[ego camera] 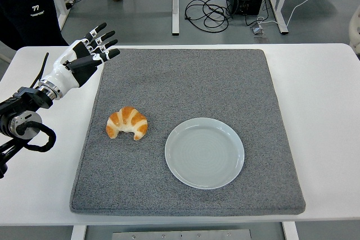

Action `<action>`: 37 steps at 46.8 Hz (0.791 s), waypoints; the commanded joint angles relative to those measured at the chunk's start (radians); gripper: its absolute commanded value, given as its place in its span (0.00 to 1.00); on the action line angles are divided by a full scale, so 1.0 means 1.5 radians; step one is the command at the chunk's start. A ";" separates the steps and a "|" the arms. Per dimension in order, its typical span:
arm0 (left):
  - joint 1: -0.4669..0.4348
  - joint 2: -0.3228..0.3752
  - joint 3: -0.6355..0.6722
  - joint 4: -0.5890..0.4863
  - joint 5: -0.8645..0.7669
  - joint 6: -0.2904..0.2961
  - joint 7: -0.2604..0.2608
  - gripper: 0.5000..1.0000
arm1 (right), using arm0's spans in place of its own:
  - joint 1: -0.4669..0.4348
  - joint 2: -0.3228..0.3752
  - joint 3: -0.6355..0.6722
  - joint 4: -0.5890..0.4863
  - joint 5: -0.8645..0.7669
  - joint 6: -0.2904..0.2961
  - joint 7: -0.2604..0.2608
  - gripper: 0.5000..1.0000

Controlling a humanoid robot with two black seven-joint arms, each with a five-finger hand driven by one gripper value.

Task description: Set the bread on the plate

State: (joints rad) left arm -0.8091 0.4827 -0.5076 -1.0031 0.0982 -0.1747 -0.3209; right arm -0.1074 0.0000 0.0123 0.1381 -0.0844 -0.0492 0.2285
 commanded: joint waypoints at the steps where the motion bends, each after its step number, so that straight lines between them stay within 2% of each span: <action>1: -0.002 -0.001 0.007 0.000 0.001 0.003 -0.003 0.94 | 0.000 0.000 0.000 0.000 0.000 0.000 0.000 1.00; 37: -0.006 -0.004 0.000 0.000 0.001 0.002 -0.005 0.94 | 0.000 0.000 0.000 0.000 0.000 0.000 0.000 1.00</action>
State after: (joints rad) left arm -0.8191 0.4770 -0.5107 -1.0033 0.0982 -0.1712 -0.3282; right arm -0.1074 0.0000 0.0123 0.1380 -0.0844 -0.0489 0.2286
